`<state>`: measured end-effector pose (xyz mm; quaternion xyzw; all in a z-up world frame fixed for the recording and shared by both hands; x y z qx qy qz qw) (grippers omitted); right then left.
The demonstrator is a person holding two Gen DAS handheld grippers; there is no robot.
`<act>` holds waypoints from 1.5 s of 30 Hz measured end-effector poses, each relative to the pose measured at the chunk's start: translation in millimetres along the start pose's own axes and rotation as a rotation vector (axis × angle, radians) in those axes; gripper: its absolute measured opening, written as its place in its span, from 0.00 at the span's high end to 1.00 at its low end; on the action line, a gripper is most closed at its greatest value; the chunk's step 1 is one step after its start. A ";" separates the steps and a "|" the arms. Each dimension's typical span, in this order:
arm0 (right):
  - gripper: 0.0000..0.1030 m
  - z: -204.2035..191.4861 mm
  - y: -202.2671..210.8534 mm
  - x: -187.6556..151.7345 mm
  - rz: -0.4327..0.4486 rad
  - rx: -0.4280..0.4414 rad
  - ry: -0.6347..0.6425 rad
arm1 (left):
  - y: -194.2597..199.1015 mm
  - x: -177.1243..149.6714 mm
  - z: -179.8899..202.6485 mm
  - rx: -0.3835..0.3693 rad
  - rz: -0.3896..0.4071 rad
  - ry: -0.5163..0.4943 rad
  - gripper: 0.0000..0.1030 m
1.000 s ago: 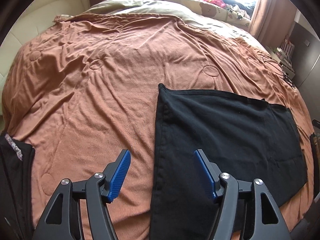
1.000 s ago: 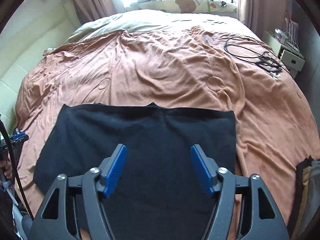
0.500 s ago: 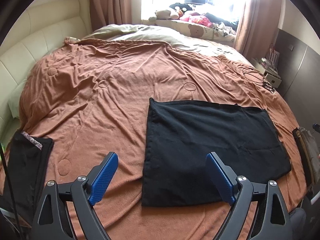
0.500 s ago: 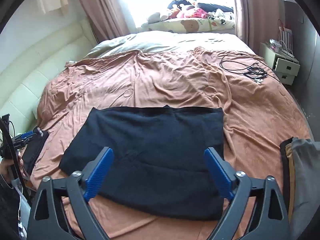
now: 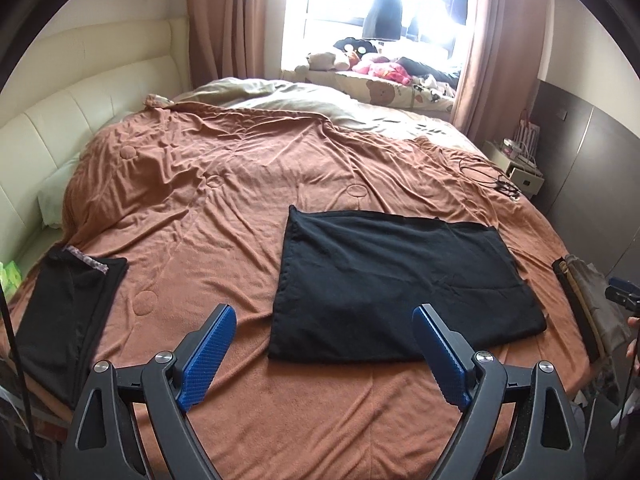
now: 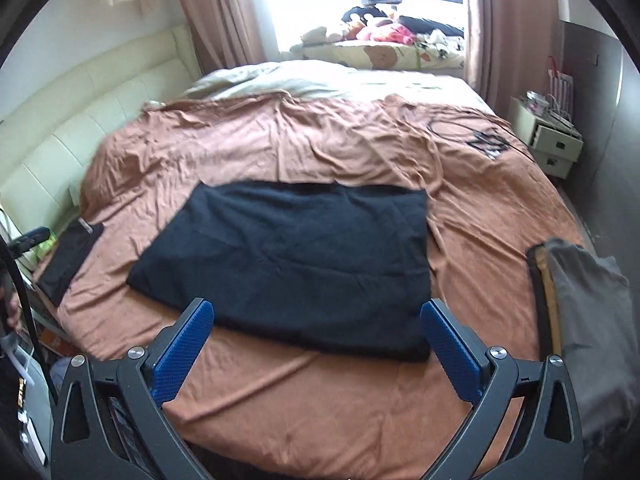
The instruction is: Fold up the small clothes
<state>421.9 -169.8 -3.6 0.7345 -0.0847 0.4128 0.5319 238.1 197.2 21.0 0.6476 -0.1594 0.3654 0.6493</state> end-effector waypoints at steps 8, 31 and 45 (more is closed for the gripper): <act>0.00 -1.6 44.4 -29.0 0.068 0.006 -0.073 | 39.1 -27.8 11.8 0.000 0.024 -0.061 0.12; 0.00 45.0 32.3 -125.1 0.224 0.031 -0.404 | -0.5 -74.6 -13.3 -0.095 0.032 0.084 0.15; 0.35 83.6 -60.9 -116.3 0.082 0.138 -0.636 | -107.4 -91.6 -40.5 -0.171 -0.143 0.299 0.51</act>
Point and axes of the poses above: each gripper's, at about its wrist camera, not at the fingertips, and y roughly against the way its jaws point, z to its right, x to its top, the point moved 4 cm from there along -y, roughly the way its jaws point, and after that the axes turned 4 degrees about -z, right-handed, at the moved point
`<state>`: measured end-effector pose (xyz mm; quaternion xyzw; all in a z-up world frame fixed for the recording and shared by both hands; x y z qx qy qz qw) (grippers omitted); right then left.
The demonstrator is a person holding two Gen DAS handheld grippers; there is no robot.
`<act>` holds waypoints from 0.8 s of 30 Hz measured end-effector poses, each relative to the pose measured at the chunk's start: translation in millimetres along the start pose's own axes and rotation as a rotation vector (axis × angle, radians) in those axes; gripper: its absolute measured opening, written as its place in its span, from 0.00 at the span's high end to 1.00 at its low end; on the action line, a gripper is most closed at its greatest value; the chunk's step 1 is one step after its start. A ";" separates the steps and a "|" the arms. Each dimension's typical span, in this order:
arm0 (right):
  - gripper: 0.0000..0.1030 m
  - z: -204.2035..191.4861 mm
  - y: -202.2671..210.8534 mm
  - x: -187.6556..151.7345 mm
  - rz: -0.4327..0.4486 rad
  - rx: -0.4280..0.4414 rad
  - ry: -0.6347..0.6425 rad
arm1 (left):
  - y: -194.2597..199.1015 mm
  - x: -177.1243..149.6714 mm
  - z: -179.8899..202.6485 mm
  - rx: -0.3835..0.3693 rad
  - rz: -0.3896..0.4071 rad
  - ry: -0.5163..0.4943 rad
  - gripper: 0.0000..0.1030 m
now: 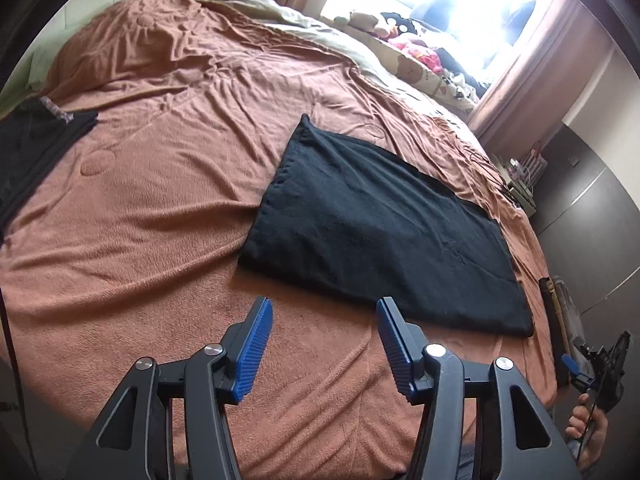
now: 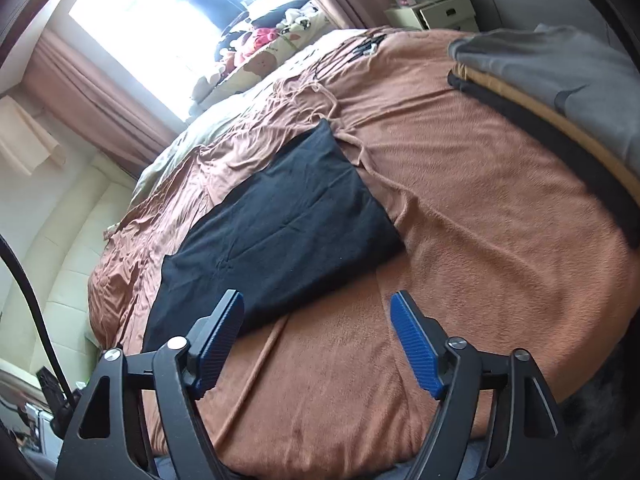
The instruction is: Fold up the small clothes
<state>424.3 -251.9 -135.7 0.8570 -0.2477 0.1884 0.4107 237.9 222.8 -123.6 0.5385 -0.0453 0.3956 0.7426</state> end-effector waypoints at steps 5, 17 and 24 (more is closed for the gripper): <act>0.57 14.4 -41.4 11.8 -0.076 0.033 -0.088 | -33.2 2.0 -20.9 0.000 -0.064 0.101 0.73; 0.58 48.9 -95.4 40.6 -0.163 0.043 -0.202 | -82.3 11.9 -47.3 0.002 -0.132 0.292 0.74; 0.58 55.2 -98.9 44.3 -0.158 0.064 -0.200 | -93.0 17.3 -57.4 0.067 -0.132 0.331 0.74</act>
Point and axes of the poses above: each gripper's, at about its wrist camera, not at the fingertips, and y roughly against the way its jaws point, z to its right, x to its top, the point moved 4 cm from there along -y, roughly the way its jaws point, and after that the axes turned 4 degrees about -z, right-handed, at the moved point
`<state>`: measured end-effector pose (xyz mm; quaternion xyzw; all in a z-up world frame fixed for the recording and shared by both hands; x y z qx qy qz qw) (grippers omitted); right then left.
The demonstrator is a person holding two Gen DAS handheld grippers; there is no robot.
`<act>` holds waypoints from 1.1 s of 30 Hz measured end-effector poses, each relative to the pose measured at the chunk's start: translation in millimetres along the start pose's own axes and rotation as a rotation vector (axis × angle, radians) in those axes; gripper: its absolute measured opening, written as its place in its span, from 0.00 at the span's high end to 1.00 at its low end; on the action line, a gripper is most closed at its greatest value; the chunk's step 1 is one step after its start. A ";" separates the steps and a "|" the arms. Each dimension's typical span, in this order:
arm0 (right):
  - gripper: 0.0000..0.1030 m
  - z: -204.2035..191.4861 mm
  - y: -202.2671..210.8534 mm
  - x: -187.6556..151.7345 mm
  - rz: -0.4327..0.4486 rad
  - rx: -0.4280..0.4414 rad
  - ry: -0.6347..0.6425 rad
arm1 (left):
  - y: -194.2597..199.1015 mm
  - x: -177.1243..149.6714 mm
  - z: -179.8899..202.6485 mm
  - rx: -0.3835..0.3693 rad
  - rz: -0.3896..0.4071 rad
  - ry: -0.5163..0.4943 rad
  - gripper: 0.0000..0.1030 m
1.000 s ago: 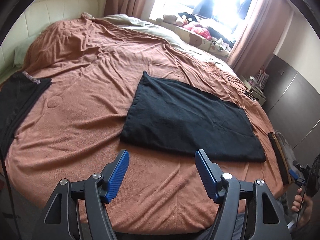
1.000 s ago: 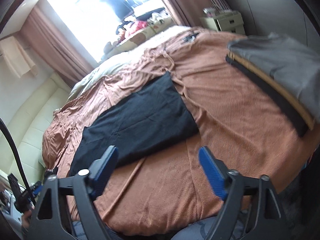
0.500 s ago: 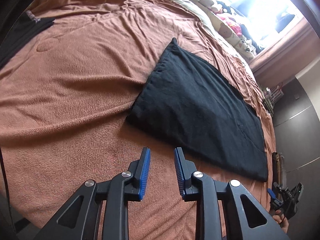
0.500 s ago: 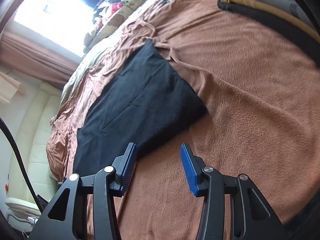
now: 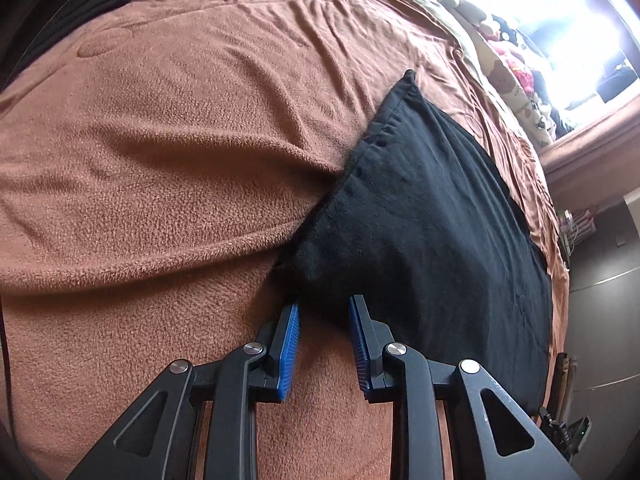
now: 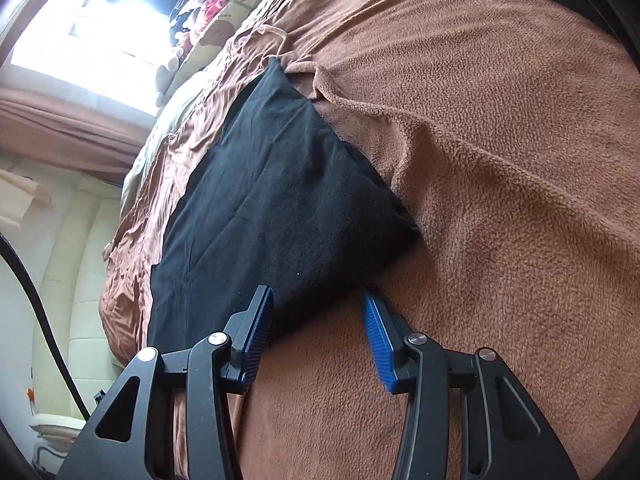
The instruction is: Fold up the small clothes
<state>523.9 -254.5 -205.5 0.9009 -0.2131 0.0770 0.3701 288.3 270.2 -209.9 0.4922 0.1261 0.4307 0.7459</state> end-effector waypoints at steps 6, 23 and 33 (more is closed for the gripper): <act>0.54 8.1 -1.1 -6.4 0.005 0.026 -0.013 | -12.3 9.5 1.3 0.038 -0.006 -0.002 0.74; 0.53 10.6 -11.1 -13.7 0.076 0.053 -0.091 | -3.5 -5.6 -15.0 -0.028 0.054 0.241 0.73; 0.67 6.1 -7.9 -11.1 0.118 0.082 -0.095 | -4.6 -4.2 -20.3 -0.105 0.113 0.364 0.73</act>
Point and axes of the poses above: each gripper's, at about its wrist camera, not at the fingertips, and y roughly against the way its jaws point, z to its right, x to its top, the point moved 4 cm from there along -y, roughly the way its jaws point, and after that the axes turned 4 degrees about -z, right-handed, at the moved point
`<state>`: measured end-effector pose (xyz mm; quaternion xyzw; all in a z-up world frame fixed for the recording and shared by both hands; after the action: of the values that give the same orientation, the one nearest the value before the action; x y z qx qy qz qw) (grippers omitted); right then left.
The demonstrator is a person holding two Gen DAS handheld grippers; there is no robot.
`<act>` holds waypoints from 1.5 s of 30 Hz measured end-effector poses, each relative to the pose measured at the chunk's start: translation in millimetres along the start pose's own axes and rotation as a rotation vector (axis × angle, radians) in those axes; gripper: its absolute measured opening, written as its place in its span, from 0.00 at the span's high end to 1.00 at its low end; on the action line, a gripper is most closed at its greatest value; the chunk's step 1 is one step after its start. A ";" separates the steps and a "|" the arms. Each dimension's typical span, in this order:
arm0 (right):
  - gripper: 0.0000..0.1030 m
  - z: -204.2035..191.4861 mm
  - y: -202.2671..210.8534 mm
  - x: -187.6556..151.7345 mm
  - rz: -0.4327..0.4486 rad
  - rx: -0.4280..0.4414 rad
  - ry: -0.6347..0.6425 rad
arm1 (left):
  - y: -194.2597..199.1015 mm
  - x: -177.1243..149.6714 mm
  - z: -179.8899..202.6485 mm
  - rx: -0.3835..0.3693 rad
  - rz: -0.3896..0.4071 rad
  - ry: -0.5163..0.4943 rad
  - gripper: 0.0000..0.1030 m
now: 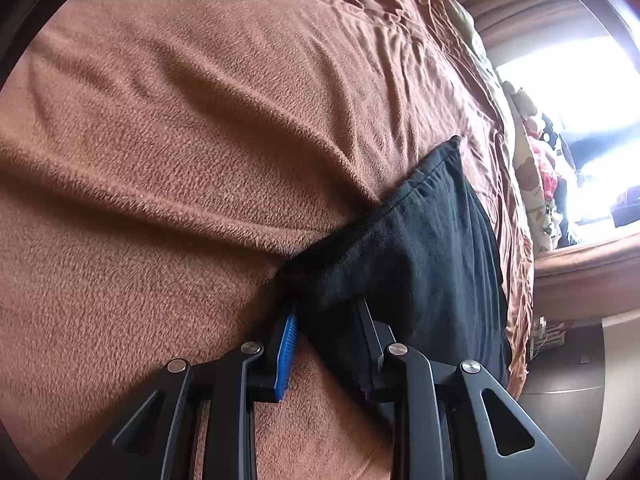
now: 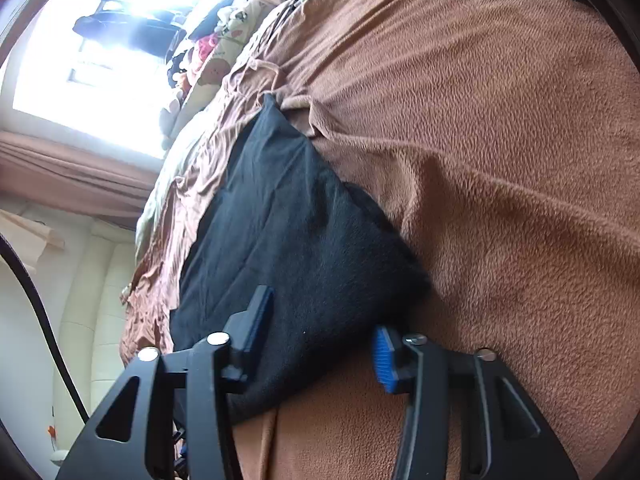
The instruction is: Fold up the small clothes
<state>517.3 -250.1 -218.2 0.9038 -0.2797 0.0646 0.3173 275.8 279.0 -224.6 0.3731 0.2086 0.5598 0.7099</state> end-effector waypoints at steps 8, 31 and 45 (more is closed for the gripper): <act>0.68 3.3 6.2 -7.6 0.007 0.051 0.010 | 9.6 2.6 11.2 -0.060 0.023 -0.119 0.73; 1.00 -25.1 11.3 10.5 -0.002 -0.066 0.126 | 31.1 13.6 48.0 -0.023 0.056 -0.322 0.95; 1.00 -47.2 55.9 -3.5 -0.022 -0.110 0.175 | 91.4 -7.8 40.3 -0.038 0.067 -0.321 0.95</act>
<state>486.7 -255.6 -151.8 0.8791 -0.2440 0.1241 0.3902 243.9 268.3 -130.2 0.4509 0.0693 0.5202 0.7220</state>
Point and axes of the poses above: each gripper's, at about its wrist camera, not at the fingertips, and y roughly against the way its jaws point, z to its right, x to its top, the point moved 4 cm from there along -y, roughly the way its jaws point, and after that the axes turned 4 degrees about -z, right-handed, at the moved point
